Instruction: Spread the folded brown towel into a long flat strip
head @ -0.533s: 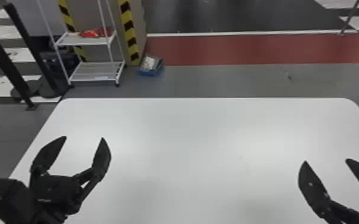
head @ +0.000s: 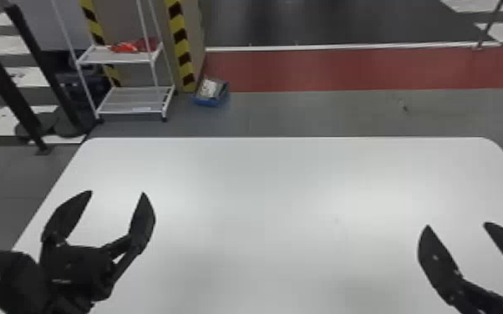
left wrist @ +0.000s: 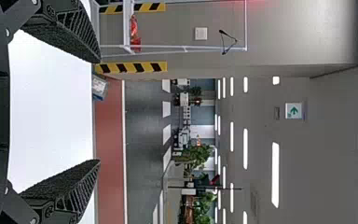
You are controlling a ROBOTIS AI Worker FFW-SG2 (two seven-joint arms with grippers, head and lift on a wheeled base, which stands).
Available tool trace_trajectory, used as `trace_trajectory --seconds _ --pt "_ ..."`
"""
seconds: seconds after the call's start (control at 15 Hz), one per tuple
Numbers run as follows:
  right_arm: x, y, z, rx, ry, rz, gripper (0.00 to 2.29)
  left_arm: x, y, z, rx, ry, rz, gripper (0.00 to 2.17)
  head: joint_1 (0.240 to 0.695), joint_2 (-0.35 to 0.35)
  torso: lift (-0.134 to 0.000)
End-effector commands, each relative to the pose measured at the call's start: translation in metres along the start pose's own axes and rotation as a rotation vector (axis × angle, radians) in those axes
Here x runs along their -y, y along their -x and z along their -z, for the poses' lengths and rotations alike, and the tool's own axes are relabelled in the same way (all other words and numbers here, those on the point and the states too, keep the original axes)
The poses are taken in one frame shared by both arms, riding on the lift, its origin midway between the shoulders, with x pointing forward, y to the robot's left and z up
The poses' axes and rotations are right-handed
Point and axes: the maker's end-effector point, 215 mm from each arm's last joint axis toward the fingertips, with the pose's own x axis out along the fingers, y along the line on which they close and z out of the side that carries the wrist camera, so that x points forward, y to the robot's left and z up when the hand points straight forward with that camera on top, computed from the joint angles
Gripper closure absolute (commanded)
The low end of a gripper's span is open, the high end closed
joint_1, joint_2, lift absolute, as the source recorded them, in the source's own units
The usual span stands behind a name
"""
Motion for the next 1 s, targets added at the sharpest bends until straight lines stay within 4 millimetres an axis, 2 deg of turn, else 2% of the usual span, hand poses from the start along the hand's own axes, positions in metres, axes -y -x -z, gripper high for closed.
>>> trace_trajectory --seconds 0.0,0.93 --pt "0.0008 0.0003 0.0022 -0.008 -0.004 0.003 0.12 0.0002 -0.0002 0.0013 -0.003 0.000 0.000 0.14 0.695 0.069 -0.125" --pt "0.0012 0.0009 0.0019 -0.006 -0.004 0.008 0.12 0.0012 -0.0001 0.0007 -0.001 0.003 0.002 0.14 0.695 0.065 -0.125"
